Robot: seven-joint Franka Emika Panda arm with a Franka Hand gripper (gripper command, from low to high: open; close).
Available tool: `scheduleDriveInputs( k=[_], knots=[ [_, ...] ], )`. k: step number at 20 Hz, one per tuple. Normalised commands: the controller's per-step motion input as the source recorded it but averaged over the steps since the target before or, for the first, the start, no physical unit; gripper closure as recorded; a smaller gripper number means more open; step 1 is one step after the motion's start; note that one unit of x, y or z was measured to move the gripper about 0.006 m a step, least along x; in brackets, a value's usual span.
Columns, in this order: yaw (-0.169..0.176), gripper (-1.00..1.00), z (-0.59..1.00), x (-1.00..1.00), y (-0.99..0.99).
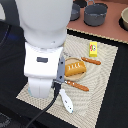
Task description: Interact with the objects in diverse but meaningful ways.
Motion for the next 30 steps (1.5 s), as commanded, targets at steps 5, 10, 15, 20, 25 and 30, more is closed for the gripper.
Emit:
scheduleDriveInputs(
  k=[5, 10, 15, 20, 25, 30],
  knots=[
    [0.022, -1.0, -0.46, -0.67, -0.08],
    [0.021, -1.0, -0.46, -0.66, -0.12],
    [0.016, -1.0, -0.31, -0.64, -0.1],
    [0.011, -1.0, -0.24, -0.6, -0.08],
    [0.001, -1.0, -0.05, -0.25, -0.04],
    [0.0, -1.0, -0.07, -0.05, -0.04]
  ],
)
